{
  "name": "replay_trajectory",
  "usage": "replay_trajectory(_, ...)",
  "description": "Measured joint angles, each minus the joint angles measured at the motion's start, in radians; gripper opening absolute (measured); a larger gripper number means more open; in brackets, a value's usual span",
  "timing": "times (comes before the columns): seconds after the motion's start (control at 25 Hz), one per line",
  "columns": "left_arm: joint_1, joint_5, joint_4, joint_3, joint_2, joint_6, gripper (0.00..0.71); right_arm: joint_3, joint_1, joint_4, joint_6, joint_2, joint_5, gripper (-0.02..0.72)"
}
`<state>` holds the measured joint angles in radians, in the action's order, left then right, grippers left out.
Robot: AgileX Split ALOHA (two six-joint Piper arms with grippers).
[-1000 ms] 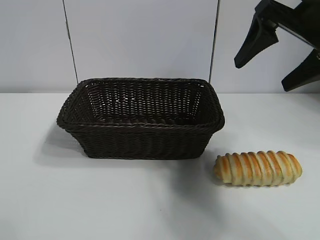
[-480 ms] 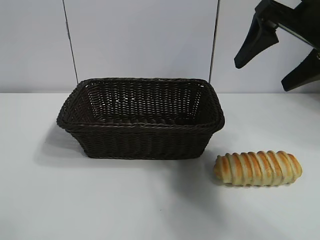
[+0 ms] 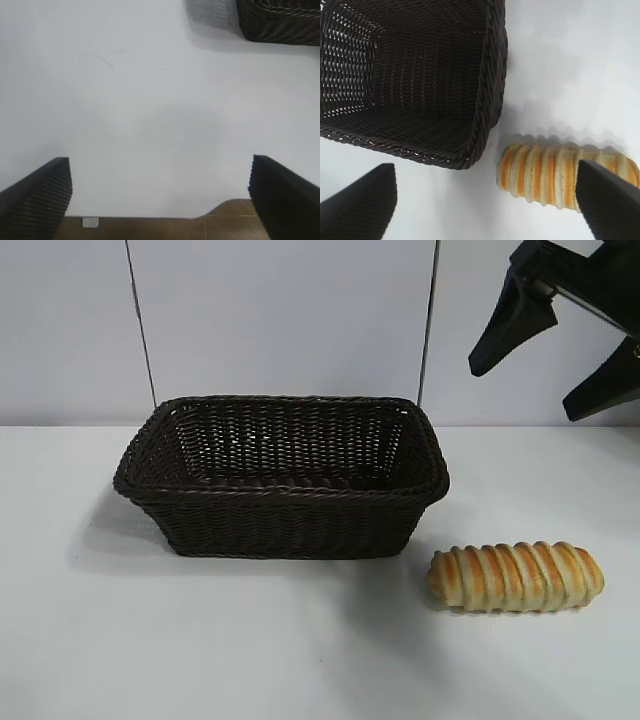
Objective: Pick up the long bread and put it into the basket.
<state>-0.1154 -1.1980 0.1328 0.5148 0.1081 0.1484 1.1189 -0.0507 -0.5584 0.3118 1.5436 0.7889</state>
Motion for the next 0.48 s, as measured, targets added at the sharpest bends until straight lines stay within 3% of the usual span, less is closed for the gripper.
replay_trajectory(0.12,0.000,0.050,0.000,-0.025,0.000,-0.001,0.690,0.000,0.000,0.000,0.000,0.000,0.000,0.694)
replay_trajectory(0.48,0.000,0.068,0.000,-0.030,0.000,-0.001,0.689,0.000,0.000,0.000,0.002,0.000,-0.002,0.694)
